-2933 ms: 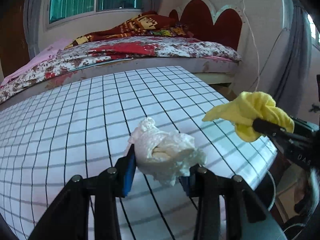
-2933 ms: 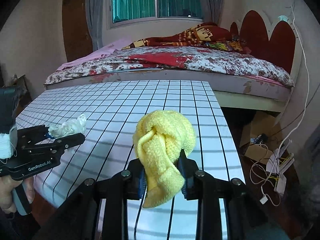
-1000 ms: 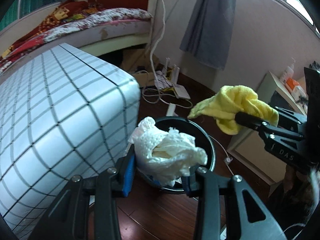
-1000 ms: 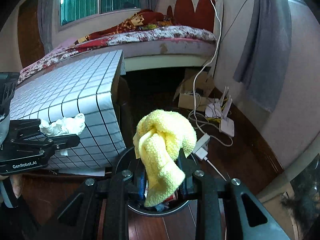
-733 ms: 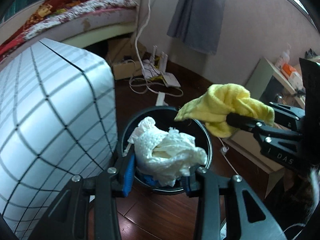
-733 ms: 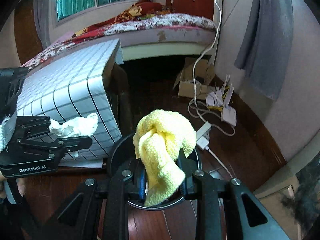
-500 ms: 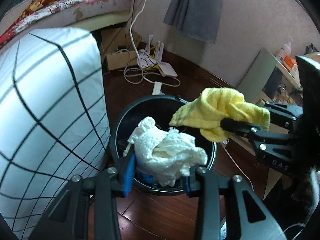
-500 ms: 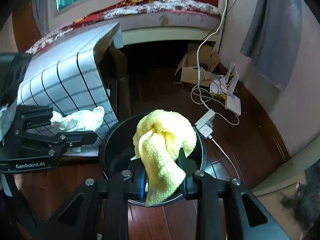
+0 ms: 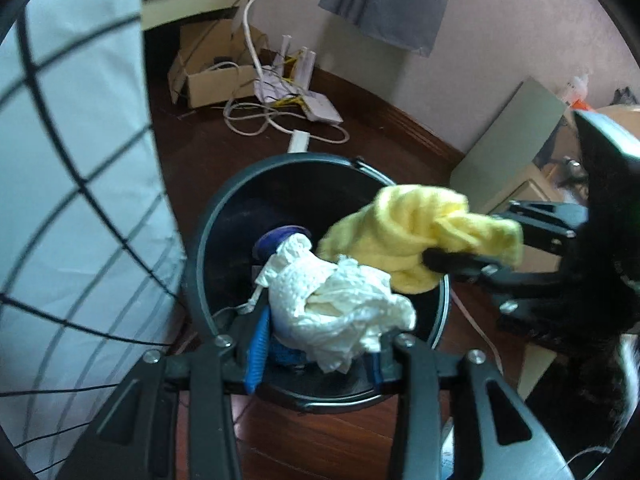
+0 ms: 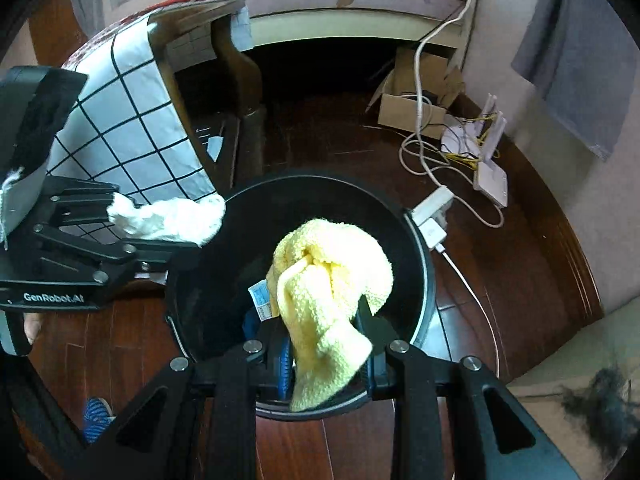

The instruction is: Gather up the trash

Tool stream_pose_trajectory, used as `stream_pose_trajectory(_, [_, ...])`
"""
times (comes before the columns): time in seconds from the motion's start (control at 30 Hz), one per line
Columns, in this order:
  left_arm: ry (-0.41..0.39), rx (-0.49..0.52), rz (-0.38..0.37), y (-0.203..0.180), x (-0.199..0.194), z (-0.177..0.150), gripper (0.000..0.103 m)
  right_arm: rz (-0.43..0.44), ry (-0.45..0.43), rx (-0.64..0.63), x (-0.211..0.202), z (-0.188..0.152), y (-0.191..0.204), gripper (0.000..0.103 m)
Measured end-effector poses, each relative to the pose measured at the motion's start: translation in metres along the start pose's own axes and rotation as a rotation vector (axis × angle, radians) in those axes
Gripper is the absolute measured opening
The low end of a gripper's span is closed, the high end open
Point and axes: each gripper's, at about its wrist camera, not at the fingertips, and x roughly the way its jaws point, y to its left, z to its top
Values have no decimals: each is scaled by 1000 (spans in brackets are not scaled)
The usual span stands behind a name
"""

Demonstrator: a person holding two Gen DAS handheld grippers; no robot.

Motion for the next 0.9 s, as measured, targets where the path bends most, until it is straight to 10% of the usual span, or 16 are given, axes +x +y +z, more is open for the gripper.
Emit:
stream_pose_trajectory(0.07, [0, -35, 73, 3, 5, -2, 96, -27, 13, -18, 7, 0, 2, 56])
stream_pose_trajectory(0.1, [-9, -51, 78, 6, 4, -4, 98, -66, 19, 0, 11, 0, -3, 91])
stream_pose_trajectory(0.13, [-11, -70, 112, 8, 4, -7, 99, -84, 29, 25, 13, -1, -8, 102])
stream_pose_trajectory(0.4, [-56, -127, 256, 16, -6, -25, 99, -178, 54, 135, 11, -10, -38, 102])
stream_pose_trajectory(0.9, [-117, -127, 306, 9, -41, -29, 99, -176, 6, 90, -10, -6, -8, 102])
